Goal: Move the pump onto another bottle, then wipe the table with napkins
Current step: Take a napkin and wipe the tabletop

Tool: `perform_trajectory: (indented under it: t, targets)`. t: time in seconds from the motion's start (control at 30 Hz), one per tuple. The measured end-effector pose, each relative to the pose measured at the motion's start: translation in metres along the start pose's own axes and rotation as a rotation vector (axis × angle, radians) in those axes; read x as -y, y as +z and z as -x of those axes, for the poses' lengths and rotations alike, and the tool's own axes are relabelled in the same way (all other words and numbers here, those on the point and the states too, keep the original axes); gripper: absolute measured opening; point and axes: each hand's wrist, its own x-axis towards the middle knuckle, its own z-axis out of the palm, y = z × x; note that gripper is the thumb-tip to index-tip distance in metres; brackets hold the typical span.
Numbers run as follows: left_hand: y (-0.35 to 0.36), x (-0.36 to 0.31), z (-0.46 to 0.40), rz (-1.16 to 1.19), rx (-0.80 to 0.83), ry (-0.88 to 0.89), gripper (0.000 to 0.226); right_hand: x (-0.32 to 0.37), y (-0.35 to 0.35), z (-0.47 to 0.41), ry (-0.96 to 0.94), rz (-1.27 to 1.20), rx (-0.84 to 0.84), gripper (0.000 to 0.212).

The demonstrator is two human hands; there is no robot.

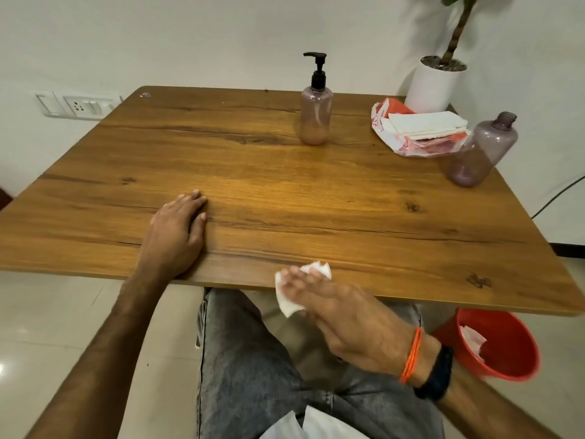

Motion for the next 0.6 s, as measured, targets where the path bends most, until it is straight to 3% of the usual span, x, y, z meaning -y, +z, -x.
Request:
perform_trajectory:
  t: [0.1,0.13,0.2,0.27,0.33,0.43,0.6]
  targets:
    - [-0.001,-0.001,-0.001,0.001,0.002,-0.004,0.042,0.012,-0.013,-0.006,0.071,-0.432,0.018,0.037]
    - [-0.001,-0.001,0.0,-0.001,0.004,-0.003,0.042,0.01,-0.025,-0.011,0.127,-0.641,-0.013,0.04]
    - [-0.002,-0.003,0.0,0.002,0.004,-0.003,0.042,-0.006,-0.047,-0.022,0.252,-1.059,-0.131,0.045]
    - [-0.002,-0.003,0.001,0.007,0.003,-0.004,0.042,-0.029,-0.064,-0.04,0.358,-1.231,-0.329,0.037]
    - [-0.003,-0.004,0.001,0.007,0.004,-0.005,0.042,-0.054,-0.076,-0.061,0.46,-0.971,-0.5,0.033]
    - [-0.004,-0.004,0.001,0.006,0.012,-0.01,0.042,-0.086,-0.079,-0.087,0.548,-0.278,-0.572,0.029]
    - [-0.003,-0.004,0.001,0.011,0.012,-0.012,0.042,-0.095,-0.044,-0.106,0.415,0.056,-0.18,0.038]
